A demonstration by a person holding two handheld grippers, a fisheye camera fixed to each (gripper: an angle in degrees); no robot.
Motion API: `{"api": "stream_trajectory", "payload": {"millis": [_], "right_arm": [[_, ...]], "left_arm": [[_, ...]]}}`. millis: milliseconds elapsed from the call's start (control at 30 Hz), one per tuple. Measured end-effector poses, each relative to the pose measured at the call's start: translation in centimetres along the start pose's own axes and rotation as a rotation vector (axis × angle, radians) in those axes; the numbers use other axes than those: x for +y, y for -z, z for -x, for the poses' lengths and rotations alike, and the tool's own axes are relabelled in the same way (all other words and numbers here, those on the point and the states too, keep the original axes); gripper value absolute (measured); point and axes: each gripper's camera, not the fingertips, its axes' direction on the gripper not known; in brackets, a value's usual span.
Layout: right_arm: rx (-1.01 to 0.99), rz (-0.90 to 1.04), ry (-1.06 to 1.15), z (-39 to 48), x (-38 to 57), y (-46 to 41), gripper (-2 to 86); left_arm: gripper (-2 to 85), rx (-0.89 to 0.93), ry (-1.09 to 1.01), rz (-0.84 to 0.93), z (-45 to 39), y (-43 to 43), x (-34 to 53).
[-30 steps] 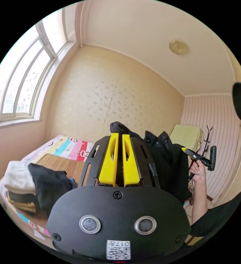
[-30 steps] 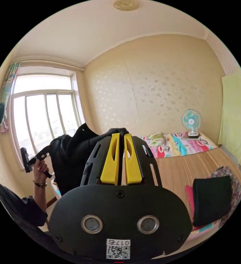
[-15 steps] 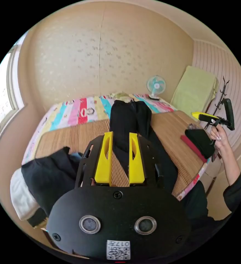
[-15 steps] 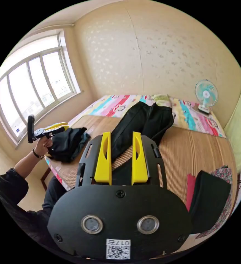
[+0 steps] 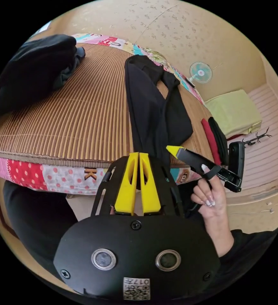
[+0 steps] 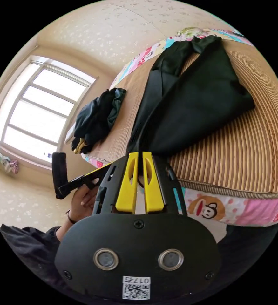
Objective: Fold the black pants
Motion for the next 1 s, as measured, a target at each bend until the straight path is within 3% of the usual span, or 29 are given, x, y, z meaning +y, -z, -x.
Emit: {"api": "stream_trajectory", "payload": {"millis": [67, 133, 200, 233, 267, 367, 433, 533, 633, 700, 733, 833, 933, 1000], "right_arm": [[-0.111, -0.09, 0.087, -1.1, 0.9, 6.6, 3.2], [-0.144, -0.184, 0.147, -2.6, 2.5, 13.1, 2.7], [-0.146, -0.296, 0.162, -5.2, 4.8, 19.8, 2.6], [-0.11, -0.354, 0.128, -7.6, 6.5, 23.6, 2.5], [-0.012, -0.398, 0.059, -10.1, 8.3, 26.6, 2.6], [0.345, -0.388, -0.243, -15.3, 12.9, 30.6, 3.3], [0.433, -0.415, -0.315, -15.9, 15.3, 31.4, 4.9], [0.346, -0.519, -0.272, -15.2, 16.9, 30.3, 7.1], [0.159, -0.394, -0.174, -14.3, 13.6, 26.2, 8.6], [0.098, -0.307, -0.117, -12.7, 11.1, 23.3, 9.8], [0.076, -0.249, -0.07, -11.4, 9.6, 21.4, 10.6], [0.074, -0.122, 0.013, -8.6, 6.5, 17.3, 11.9], [0.041, -0.111, 0.04, -7.8, 5.2, 15.9, 12.0], [0.037, -0.11, 0.033, -7.9, 4.8, 15.5, 12.0]], "left_arm": [[-0.9, 0.375, -0.014, -0.069, 2.0, 3.4, 0.4], [-0.9, 0.626, 0.002, -0.181, 4.4, 6.5, 1.2], [-0.9, 0.559, 0.043, -0.253, 6.5, 9.4, 2.3], [-0.8, 0.418, 0.058, -0.273, 7.4, 10.9, 2.9], [-0.6, 0.288, 0.081, -0.278, 8.0, 11.8, 3.3], [0.5, 0.151, 0.133, -0.252, 8.6, 11.5, 3.2], [6.1, 0.094, 0.109, -0.21, 7.7, 10.3, 2.3], [14.4, -0.012, 0.026, -0.147, 4.9, 7.5, -0.2], [13.8, -0.064, 0.025, -0.045, 2.9, 2.7, -2.6], [9.6, -0.228, 0.027, -0.098, 1.1, 2.2, -2.6], [3.5, -0.224, -0.045, -0.068, 0.0, 1.7, -2.7], [0.4, 0.051, -0.084, 0.044, 0.0, 1.3, -2.3], [-0.4, 0.253, -0.023, -0.174, 2.9, 6.9, 0.1], [-0.6, 0.124, 0.056, -0.371, 5.1, 11.5, 2.3]]}}
